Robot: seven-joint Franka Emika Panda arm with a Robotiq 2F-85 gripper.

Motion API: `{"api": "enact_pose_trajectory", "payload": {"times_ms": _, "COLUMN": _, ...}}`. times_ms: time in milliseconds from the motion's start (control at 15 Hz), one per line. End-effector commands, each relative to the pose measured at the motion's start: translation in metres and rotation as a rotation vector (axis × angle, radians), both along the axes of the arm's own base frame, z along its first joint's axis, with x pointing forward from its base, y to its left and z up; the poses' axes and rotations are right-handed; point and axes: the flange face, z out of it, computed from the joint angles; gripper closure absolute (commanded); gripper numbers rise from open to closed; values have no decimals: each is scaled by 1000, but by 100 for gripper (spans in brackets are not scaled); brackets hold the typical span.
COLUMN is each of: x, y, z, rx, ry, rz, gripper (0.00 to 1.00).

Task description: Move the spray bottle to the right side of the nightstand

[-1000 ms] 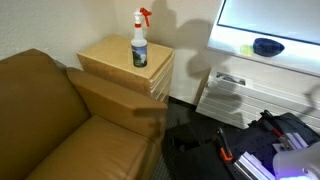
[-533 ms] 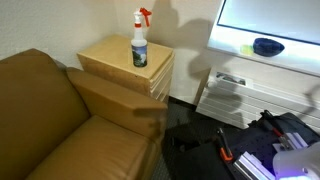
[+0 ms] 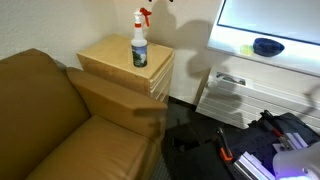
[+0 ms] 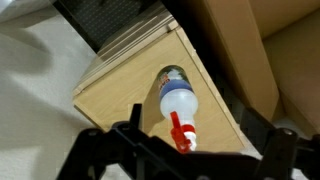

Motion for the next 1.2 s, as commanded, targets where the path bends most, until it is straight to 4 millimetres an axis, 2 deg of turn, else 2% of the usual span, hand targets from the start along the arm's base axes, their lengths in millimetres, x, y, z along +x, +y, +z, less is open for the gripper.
{"api": "enact_pose_trajectory", "payload": {"times_ms": 0, "x": -4, "y": 3, "z": 14, "rx": 47, "ry": 20, "rz": 14, "gripper": 0}}
{"api": "enact_pose_trajectory", "payload": {"times_ms": 67, "x": 3, "y": 0, "z": 16, "rx": 105, "ry": 46, "rz": 11, "gripper": 0}}
{"api": "enact_pose_trajectory", "payload": {"times_ms": 133, "x": -2, "y": 6, "z": 11, "rx": 58, "ry": 11, "rz": 4, "gripper": 0}}
{"api": "enact_pose_trajectory", "payload": {"times_ms": 400, "x": 0, "y": 7, "z": 14, "rx": 96, "ry": -7, "rz": 0, "gripper": 0}}
{"api": "enact_pose_trajectory", "payload": {"times_ms": 467, "x": 0, "y": 4, "z": 25, "rx": 94, "ry": -85, "rz": -12, "gripper": 0}}
{"api": "enact_pose_trajectory", "payload": {"times_ms": 600, "x": -14, "y": 14, "z": 40, "rx": 80, "ry": -211, "rz": 19, "gripper": 0}}
{"api": "enact_pose_trajectory", "payload": {"times_ms": 667, "x": -14, "y": 14, "z": 48, "rx": 88, "ry": -265, "rz": 15, "gripper": 0}}
{"api": "enact_pose_trajectory", "payload": {"times_ms": 800, "x": -21, "y": 19, "z": 58, "rx": 72, "ry": -355, "rz": 28, "gripper": 0}}
{"api": "enact_pose_trajectory", "payload": {"times_ms": 1000, "x": -4, "y": 6, "z": 43, "rx": 50, "ry": -278, "rz": -73, "gripper": 0}}
{"api": "enact_pose_trajectory", "payload": {"times_ms": 1067, "x": -2, "y": 5, "z": 42, "rx": 95, "ry": -253, "rz": -80, "gripper": 0}}
{"api": "enact_pose_trajectory", "payload": {"times_ms": 1133, "x": -8, "y": 13, "z": 50, "rx": 74, "ry": -292, "rz": -56, "gripper": 0}}
